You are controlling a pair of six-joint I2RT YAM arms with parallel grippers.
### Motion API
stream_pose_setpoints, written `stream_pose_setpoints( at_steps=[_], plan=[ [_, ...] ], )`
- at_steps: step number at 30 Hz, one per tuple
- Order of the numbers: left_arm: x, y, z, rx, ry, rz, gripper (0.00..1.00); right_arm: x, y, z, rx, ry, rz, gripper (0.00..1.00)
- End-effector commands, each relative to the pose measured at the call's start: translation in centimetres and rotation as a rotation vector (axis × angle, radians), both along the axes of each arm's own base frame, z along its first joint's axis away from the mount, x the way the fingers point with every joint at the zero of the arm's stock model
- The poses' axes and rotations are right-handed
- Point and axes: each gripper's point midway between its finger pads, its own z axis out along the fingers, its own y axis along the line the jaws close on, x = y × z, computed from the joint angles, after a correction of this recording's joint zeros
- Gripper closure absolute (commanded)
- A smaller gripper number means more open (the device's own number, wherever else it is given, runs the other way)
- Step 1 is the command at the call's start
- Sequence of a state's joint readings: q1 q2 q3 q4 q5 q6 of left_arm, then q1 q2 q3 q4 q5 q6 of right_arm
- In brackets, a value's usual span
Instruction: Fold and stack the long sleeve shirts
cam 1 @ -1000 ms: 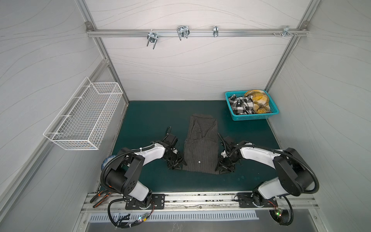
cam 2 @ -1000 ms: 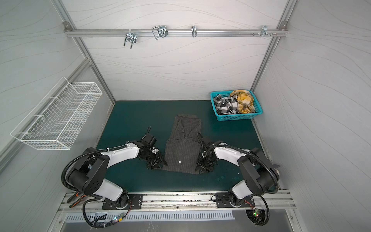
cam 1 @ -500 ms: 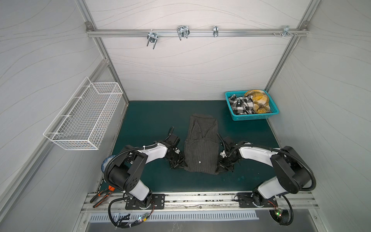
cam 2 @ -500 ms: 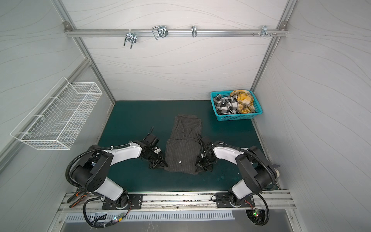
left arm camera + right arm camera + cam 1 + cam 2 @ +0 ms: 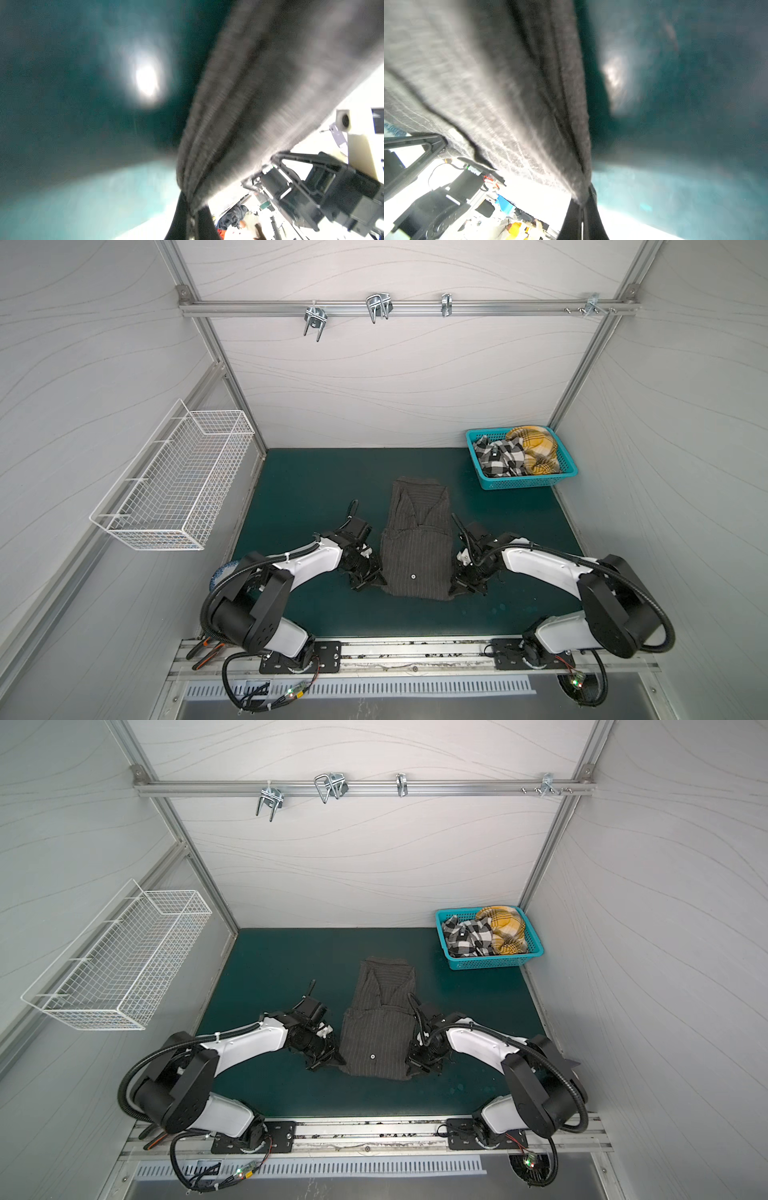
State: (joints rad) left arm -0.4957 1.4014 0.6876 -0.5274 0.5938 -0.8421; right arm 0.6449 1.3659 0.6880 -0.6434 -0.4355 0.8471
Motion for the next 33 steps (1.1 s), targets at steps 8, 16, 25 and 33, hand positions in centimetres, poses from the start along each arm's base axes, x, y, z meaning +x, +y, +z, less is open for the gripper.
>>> stream_pose_setpoints(
  at_steps=[8,16,25,33],
  plan=[
    [-8.9,3.1,1.6,0.071,0.058,-0.090,1.00,-6.5,-3.1,2.5,-0.116,0.010,0.049,1.00],
    [-12.1,4.7,2.6,0.057,0.044,-0.067,1.00,-9.8,-4.4,4.0,-0.145,-0.011,0.086,1.00],
    [-13.2,5.3,3.0,0.091,0.001,-0.070,1.00,-9.9,-3.5,4.7,-0.155,-0.073,0.120,1.00],
    [-12.7,5.6,3.8,0.118,-0.026,-0.078,1.00,-9.4,-3.5,5.6,-0.148,-0.122,0.112,1.00]
  ],
)
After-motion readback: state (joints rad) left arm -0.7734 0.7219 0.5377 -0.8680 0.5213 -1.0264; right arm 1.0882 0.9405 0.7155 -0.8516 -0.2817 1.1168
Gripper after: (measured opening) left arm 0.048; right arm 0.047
